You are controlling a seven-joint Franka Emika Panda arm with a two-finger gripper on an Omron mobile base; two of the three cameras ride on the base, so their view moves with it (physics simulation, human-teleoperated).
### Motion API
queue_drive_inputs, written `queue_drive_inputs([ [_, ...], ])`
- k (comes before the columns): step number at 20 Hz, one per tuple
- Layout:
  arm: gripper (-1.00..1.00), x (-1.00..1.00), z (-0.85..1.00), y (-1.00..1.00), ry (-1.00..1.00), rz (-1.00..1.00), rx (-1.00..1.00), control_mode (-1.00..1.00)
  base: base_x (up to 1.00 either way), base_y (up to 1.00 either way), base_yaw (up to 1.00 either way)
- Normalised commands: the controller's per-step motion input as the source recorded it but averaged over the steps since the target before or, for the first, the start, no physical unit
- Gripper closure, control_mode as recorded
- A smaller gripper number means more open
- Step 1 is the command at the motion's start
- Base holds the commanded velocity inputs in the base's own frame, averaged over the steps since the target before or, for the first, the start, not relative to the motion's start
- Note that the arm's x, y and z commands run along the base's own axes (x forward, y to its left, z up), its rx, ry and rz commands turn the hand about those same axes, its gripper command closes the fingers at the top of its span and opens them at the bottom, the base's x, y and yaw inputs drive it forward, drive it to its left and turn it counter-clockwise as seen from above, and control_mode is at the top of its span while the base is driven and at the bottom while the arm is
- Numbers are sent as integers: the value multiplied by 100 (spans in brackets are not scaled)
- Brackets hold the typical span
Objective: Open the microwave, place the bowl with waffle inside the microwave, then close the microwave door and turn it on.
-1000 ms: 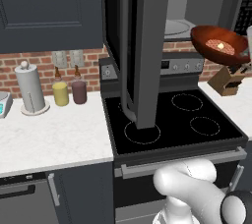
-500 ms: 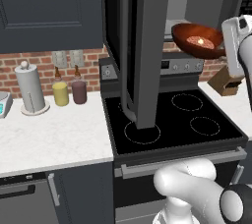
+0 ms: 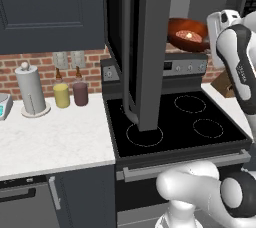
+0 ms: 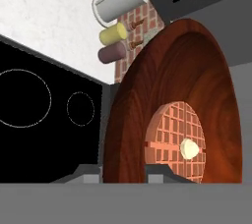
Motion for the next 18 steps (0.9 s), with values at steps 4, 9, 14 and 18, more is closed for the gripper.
queue_drive_inputs([
  [4,100,60,17,21,0,0,0,-100,0,0,0],
  [9,100,65,10,25,2,0,0,-100,0,0,0],
  [14,100,66,4,18,6,0,0,-100,0,0,0],
  [18,100,66,0,6,3,0,0,-100,0,0,0],
])
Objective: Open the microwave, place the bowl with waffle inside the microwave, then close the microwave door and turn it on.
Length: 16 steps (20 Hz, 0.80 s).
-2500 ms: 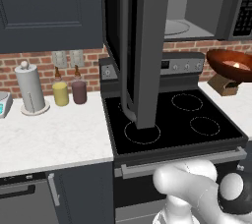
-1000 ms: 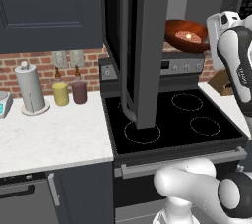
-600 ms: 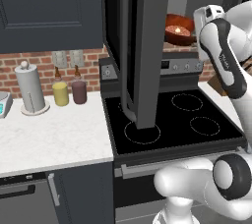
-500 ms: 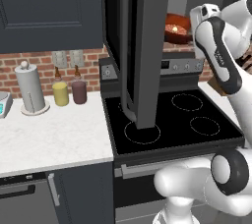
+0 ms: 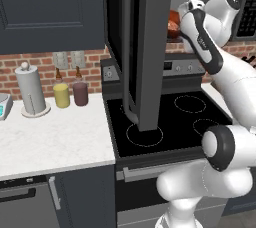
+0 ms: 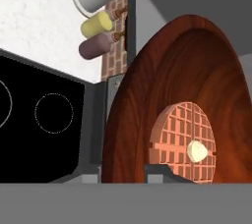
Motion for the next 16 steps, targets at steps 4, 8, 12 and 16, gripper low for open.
queue_drive_inputs([
  [4,100,60,1,1,0,0,0,-100,0,0,0],
  [8,100,59,0,0,4,0,0,-100,0,0,0],
  [12,100,56,0,4,6,0,0,-100,0,0,0],
  [16,100,42,0,1,5,-1,0,-100,0,0,0],
])
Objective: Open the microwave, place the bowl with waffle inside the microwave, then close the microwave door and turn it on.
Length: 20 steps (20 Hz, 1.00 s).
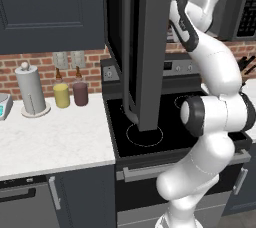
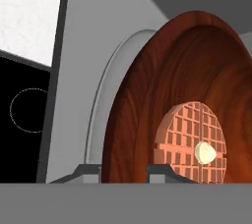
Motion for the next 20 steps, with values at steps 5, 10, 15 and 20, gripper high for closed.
queue_drive_inputs([
  [5,100,30,-5,0,1,-4,0,-100,0,0,0],
  [10,-100,25,-26,0,0,-4,0,-100,0,0,0],
  [15,-100,3,-40,0,0,0,0,-100,0,0,0],
  [20,-100,0,-18,0,-1,-1,0,-100,0,0,0],
])
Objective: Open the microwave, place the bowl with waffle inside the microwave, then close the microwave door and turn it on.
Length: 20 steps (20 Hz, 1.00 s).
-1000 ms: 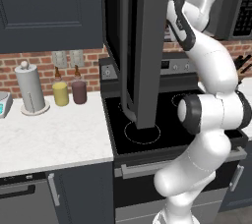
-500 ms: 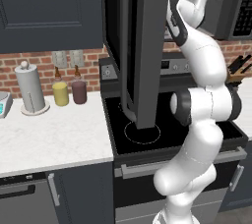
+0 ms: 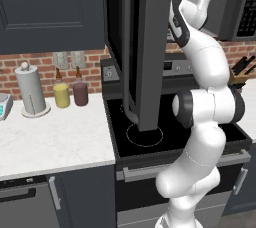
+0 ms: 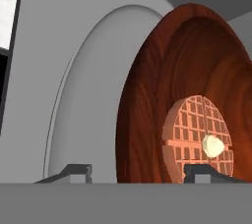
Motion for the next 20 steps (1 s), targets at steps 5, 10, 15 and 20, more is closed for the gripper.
queue_drive_inputs([
  [5,-100,-13,6,0,-10,-6,0,-100,0,0,0],
  [10,-100,-71,10,-2,-13,-11,0,-100,0,0,0],
  [15,-100,-100,-3,-12,-9,-12,0,-100,0,0,0],
  [20,-100,-100,0,-2,-28,-4,0,-100,0,0,0],
])
